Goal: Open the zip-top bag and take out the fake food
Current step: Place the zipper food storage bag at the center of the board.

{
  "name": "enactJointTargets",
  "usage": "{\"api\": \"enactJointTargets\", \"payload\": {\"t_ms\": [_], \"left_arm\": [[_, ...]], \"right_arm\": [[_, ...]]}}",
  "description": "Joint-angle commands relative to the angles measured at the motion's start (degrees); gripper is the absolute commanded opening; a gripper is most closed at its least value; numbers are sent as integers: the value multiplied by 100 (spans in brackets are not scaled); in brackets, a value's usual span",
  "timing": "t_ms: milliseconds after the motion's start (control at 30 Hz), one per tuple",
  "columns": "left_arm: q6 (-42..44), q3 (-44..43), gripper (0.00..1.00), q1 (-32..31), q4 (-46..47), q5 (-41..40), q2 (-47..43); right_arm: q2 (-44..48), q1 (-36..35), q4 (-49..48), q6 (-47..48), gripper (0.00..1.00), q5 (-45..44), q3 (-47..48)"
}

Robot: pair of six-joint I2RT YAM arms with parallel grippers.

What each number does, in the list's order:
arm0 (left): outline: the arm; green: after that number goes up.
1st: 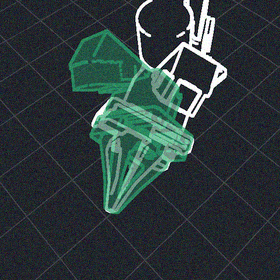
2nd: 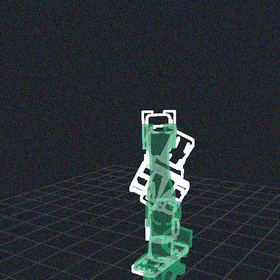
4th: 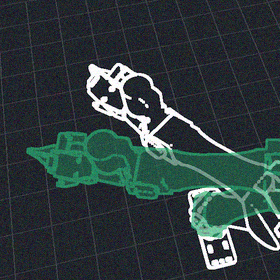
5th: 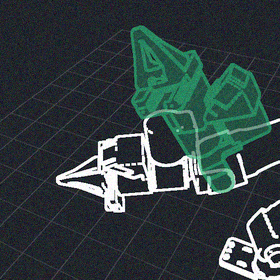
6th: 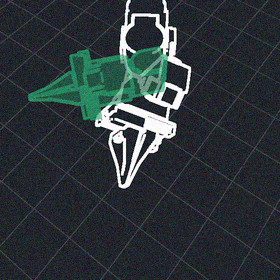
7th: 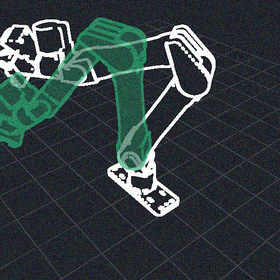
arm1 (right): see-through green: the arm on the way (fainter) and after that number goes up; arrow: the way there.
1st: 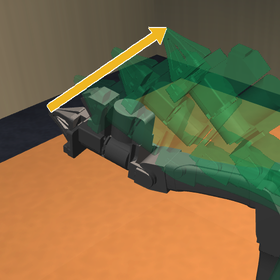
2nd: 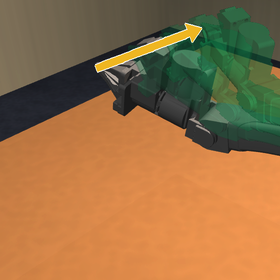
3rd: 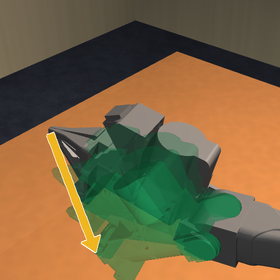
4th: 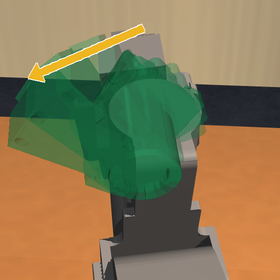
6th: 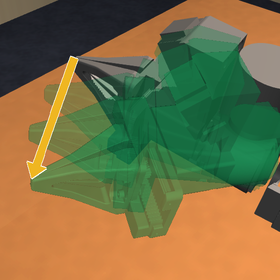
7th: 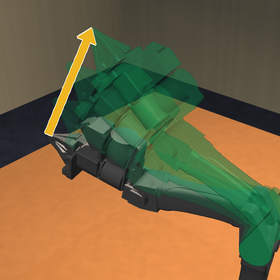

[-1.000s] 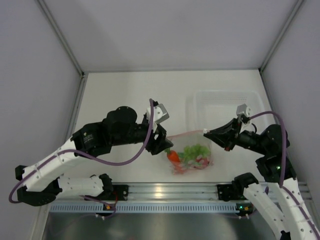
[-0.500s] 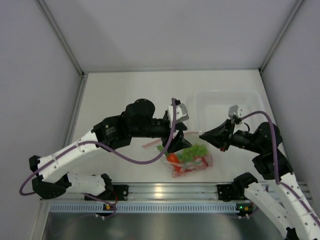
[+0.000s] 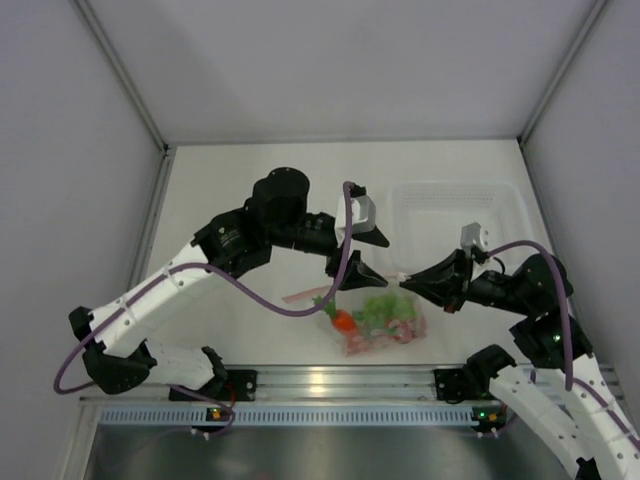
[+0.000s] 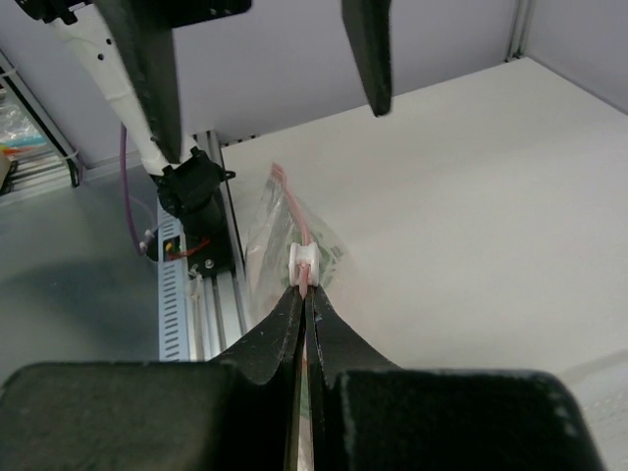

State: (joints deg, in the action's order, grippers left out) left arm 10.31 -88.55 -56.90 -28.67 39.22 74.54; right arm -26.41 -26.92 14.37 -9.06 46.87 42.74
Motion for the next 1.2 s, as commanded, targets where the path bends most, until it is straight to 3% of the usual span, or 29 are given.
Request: {"api": "enactJointTargets", "payload": {"t_ms": [0, 267, 467, 833, 1000, 1167], "left_arm": [[95, -189, 77, 127, 291, 701, 271], [24, -171, 76, 136, 458, 1201, 596], [-28, -206, 65, 127, 511, 1377, 772], [-99, -233, 62, 127, 511, 1526, 1062], [-90, -268, 46, 118, 511, 1553, 1106], [-73, -259, 38, 127, 520, 1623, 1098]], "right_arm": [[119, -94, -259, 106, 0, 94, -46], [145, -94, -312, 106, 0, 94, -90], [128, -103, -339, 97, 0, 129, -99], [154, -103, -365, 97, 0, 156, -117], [137, -103, -356, 115, 0, 156, -108], [119, -103, -365, 106, 0, 182, -143]]}}
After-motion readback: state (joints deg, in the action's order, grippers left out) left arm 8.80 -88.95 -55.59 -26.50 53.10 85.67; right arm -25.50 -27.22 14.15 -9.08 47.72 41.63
